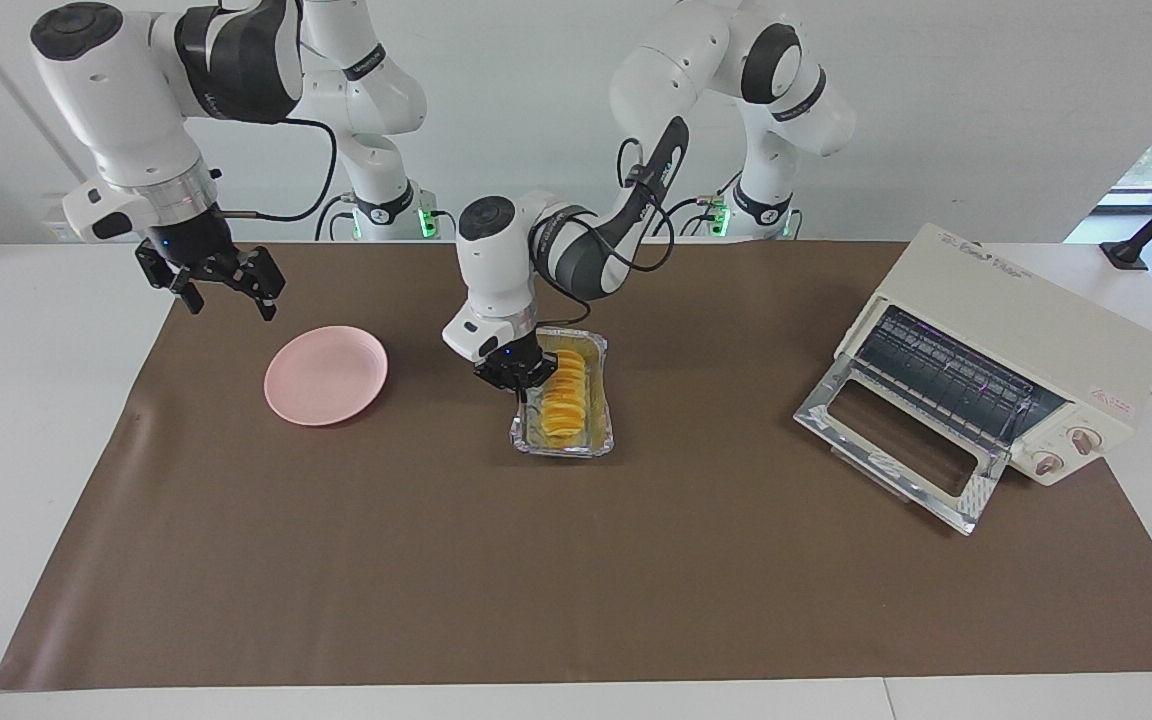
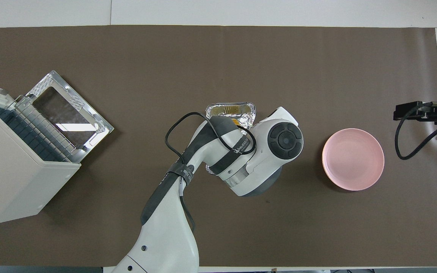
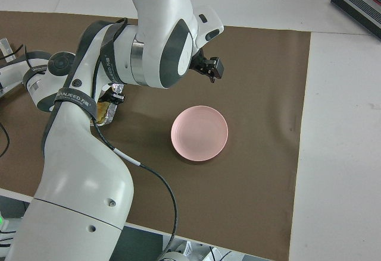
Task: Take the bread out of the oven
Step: 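Carry the foil tray toward the table center with the left gripper, then release the tray with the left gripper while the right gripper reaches it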
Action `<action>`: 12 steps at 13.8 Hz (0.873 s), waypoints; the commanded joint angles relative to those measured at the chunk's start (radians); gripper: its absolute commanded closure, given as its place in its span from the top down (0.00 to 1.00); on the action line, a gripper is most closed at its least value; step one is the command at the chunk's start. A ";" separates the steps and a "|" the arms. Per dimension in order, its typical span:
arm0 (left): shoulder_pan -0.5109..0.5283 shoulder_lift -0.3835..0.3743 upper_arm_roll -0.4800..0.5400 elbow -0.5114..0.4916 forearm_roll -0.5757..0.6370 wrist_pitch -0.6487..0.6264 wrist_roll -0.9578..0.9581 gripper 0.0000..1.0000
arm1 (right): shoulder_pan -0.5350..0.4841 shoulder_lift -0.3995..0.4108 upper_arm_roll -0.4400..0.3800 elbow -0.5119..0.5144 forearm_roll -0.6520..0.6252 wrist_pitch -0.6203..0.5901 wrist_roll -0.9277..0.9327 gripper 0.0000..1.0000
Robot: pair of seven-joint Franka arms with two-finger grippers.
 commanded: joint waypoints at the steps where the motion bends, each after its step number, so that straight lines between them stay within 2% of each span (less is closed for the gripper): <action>1: -0.014 -0.018 0.012 -0.049 0.025 0.050 -0.015 0.00 | -0.011 -0.029 0.008 -0.038 0.011 0.025 0.014 1.00; 2: -0.019 -0.018 0.012 -0.058 0.025 0.052 -0.018 0.00 | -0.013 -0.029 0.007 -0.042 0.011 0.026 0.014 1.00; 3: -0.025 -0.018 0.014 -0.070 0.028 0.061 -0.023 0.25 | -0.013 -0.029 0.008 -0.045 0.011 0.040 0.014 1.00; 4: -0.026 -0.018 0.014 -0.074 0.041 0.067 -0.021 0.56 | -0.011 -0.029 0.008 -0.050 0.011 0.048 0.014 1.00; 5: -0.026 -0.018 0.014 -0.074 0.046 0.067 -0.021 0.93 | -0.008 -0.029 0.008 -0.050 0.011 0.048 0.014 1.00; 6: -0.023 -0.018 0.014 -0.069 0.046 0.065 -0.020 1.00 | -0.008 -0.030 0.007 -0.053 0.011 0.048 0.014 1.00; 12: 0.018 -0.049 0.014 -0.021 0.031 0.003 0.009 1.00 | 0.029 -0.016 0.011 -0.056 0.046 0.058 0.014 1.00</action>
